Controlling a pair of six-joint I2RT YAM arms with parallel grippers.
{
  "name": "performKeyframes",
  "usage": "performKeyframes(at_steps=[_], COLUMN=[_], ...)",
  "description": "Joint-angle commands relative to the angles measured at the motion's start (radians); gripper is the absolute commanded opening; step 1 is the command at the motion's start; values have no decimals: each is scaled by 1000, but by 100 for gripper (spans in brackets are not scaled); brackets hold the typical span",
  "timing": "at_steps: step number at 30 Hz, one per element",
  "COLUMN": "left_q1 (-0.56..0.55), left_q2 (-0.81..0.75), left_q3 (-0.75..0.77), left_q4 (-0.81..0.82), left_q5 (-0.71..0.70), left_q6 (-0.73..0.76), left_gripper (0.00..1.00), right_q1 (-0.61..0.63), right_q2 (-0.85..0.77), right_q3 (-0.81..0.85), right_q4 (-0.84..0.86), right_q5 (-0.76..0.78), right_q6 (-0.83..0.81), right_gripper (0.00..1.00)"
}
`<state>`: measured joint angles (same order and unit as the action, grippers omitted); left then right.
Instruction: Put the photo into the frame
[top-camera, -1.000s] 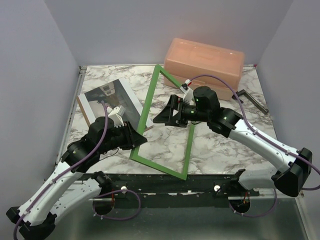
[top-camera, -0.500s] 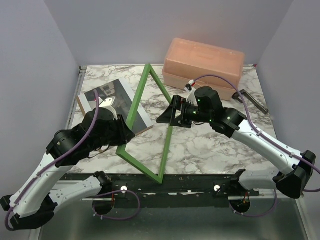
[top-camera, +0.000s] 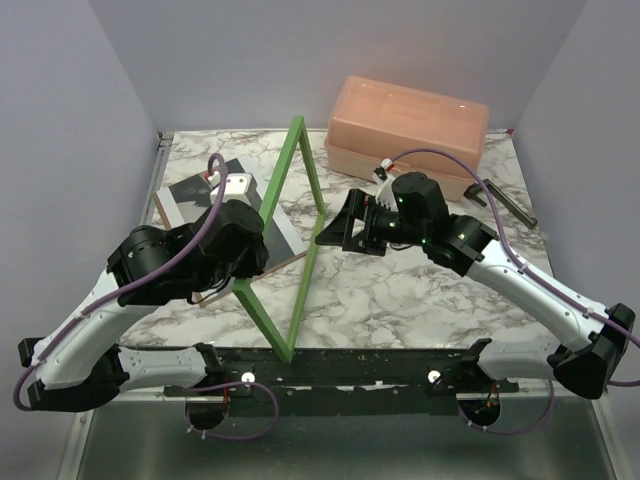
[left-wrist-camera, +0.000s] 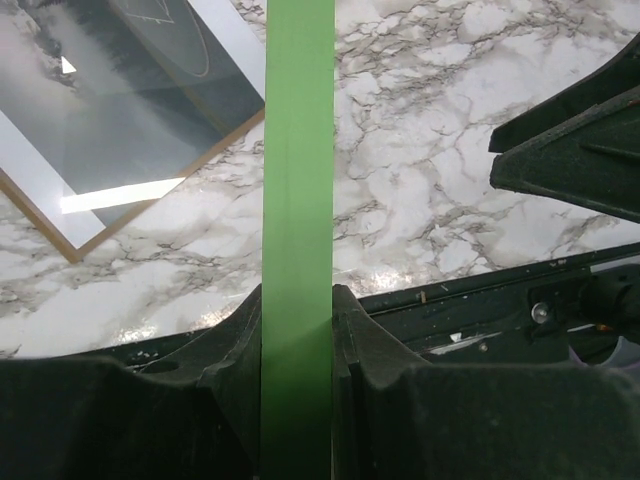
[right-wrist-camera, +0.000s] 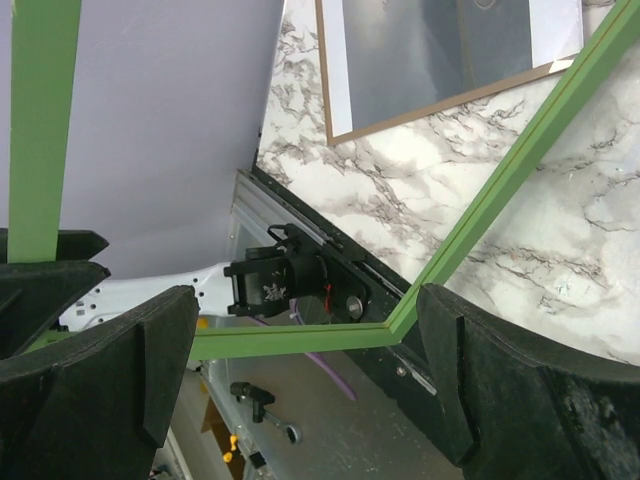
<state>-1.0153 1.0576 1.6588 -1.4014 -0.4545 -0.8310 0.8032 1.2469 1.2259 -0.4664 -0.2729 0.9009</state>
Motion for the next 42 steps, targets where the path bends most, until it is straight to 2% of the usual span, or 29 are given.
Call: performKeyframes(at_steps=[1, 8, 15, 22, 24, 27, 30, 33, 39, 42], left_q1=[-87, -214, -284, -321, -327, -331, -336, -338, -338, -338], left_q2=[84, 253, 349, 415, 433, 448, 453, 445, 362, 317], left_q3=[67, 183, 203, 221, 231, 231, 218, 194, 53, -5], left_q4=[-41, -142, -166, -122, -110, -83, -25, 33, 272, 340], left_q5=[-140, -237, -235, -211, -202, -177, -145, -109, 14, 52], left_q6=[-54, -152, -224, -209, -200, -197, -175, -156, -82, -70], left_gripper=[0, 0, 0, 1, 9, 29, 44, 66, 76, 80], right_q1=[1, 2, 1, 1, 1, 1, 1, 0, 1, 1], right_q2=[-40, -80, -139, -108, -92, -77, -70, -59, -37, -35], right_q3=[36, 65, 75, 113, 124, 140, 141, 125, 80, 92], right_q4=[-31, -47, -77, -138, -140, -149, -150, -141, -78, -92], right_q5=[35, 59, 133, 184, 180, 199, 215, 211, 149, 149], right_q6=[24, 26, 27, 20, 20, 12, 7, 10, 38, 33], right_gripper=[100, 100, 100, 100, 100, 100, 100, 100, 100, 100])
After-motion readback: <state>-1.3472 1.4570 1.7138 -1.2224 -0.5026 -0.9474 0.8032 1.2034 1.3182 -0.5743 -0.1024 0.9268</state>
